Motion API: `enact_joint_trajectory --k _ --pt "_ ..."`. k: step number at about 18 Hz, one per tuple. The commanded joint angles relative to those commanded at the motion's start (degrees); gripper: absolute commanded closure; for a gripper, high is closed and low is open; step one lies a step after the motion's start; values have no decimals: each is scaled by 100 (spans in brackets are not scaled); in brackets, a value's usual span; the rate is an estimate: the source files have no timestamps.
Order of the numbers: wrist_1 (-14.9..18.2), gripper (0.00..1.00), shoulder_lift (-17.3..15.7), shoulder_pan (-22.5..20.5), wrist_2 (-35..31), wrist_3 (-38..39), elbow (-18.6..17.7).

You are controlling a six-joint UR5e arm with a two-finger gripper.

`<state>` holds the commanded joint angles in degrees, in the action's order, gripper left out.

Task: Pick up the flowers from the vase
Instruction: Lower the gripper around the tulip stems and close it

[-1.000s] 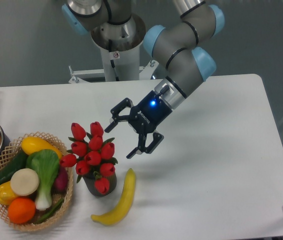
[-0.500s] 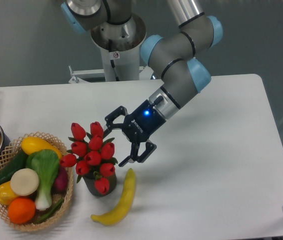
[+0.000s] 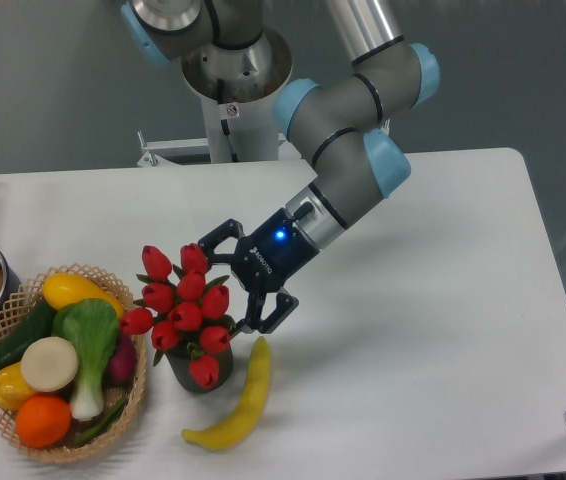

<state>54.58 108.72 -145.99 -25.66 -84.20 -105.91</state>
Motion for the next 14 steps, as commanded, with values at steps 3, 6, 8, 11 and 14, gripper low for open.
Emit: enact_joint_trajectory --k 3,6,8,11,14 --pt "0 0 88 61 35 0 79" --pt "0 0 114 88 35 0 123" --pt "0 0 132 88 35 0 123" --pt "-35 0 193 149 35 0 167" --pt "-35 0 220 167 35 -9 185"
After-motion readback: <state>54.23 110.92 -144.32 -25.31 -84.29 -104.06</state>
